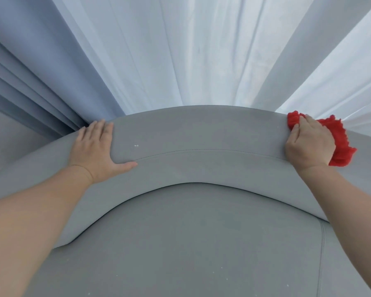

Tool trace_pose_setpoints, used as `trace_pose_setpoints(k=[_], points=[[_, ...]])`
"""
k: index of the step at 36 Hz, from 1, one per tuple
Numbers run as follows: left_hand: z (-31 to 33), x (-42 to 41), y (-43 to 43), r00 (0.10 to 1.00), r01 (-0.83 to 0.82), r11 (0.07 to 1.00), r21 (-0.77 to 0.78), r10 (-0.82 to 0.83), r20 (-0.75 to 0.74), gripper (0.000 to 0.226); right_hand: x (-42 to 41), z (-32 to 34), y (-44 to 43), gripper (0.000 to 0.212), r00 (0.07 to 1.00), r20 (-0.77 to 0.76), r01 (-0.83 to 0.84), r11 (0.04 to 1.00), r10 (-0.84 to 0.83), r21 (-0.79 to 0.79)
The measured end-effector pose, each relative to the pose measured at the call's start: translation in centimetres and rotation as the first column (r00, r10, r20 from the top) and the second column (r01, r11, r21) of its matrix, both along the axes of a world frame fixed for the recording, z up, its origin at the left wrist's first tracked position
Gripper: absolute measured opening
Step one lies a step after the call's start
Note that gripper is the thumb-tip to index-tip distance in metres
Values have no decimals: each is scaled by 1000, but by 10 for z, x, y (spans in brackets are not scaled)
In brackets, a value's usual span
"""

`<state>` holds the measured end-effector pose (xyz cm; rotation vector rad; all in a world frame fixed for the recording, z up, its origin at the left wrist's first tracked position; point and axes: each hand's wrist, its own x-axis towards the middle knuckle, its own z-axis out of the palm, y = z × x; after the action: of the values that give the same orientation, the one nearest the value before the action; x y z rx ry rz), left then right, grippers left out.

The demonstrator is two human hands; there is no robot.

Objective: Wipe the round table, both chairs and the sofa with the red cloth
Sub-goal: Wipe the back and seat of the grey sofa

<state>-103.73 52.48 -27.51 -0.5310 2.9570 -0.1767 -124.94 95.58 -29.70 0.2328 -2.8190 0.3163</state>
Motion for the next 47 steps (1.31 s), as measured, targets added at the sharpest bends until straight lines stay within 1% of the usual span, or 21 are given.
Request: trace_pose_setpoints(k=[6, 10, 20, 28, 31, 38, 39, 42, 44, 47], points=[[-10, 0, -4, 996, 21, 999, 45, -17, -93, 122, 3, 3, -7, 57, 1000, -4, 20, 1000, -20, 6], [-12, -1, -4, 994, 21, 998, 65, -14, -110, 122, 11, 1, -34, 52, 999, -19, -37, 999, 37, -2], [-11, -2, -3, 995, 17, 996, 87, -8, -96, 122, 14, -1, -79, 59, 997, 29, -66, 997, 65, 35], [-11, -3, -3, 996, 25, 994, 106, -16, -90, 122, 24, -2, -124, 51, 993, 23, -117, 993, 117, 20], [-12, -2, -4, 996, 22, 994, 110, -13, -86, 123, 26, -3, -135, 51, 993, 15, -113, 993, 113, 20], [-12, -1, -5, 997, 19, 993, 120, -10, -79, 123, 30, 1, -141, 50, 995, 49, -92, 996, 92, 17], [-12, -1, -5, 997, 20, 992, 122, -10, -79, 123, 32, 3, -145, 49, 994, 42, -101, 995, 101, 4], [-12, -1, -4, 997, 25, 992, 127, -15, -82, 122, 43, 2, -169, 44, 978, -14, -206, 978, 206, -12], [-12, -1, -4, 996, 28, 991, 130, -17, -88, 122, 50, 1, -189, 44, 970, 1, -243, 970, 243, -18], [-11, -2, -5, 996, 30, 992, 124, -19, -89, 123, 55, 3, -206, 46, 967, 39, -250, 967, 252, -41]])
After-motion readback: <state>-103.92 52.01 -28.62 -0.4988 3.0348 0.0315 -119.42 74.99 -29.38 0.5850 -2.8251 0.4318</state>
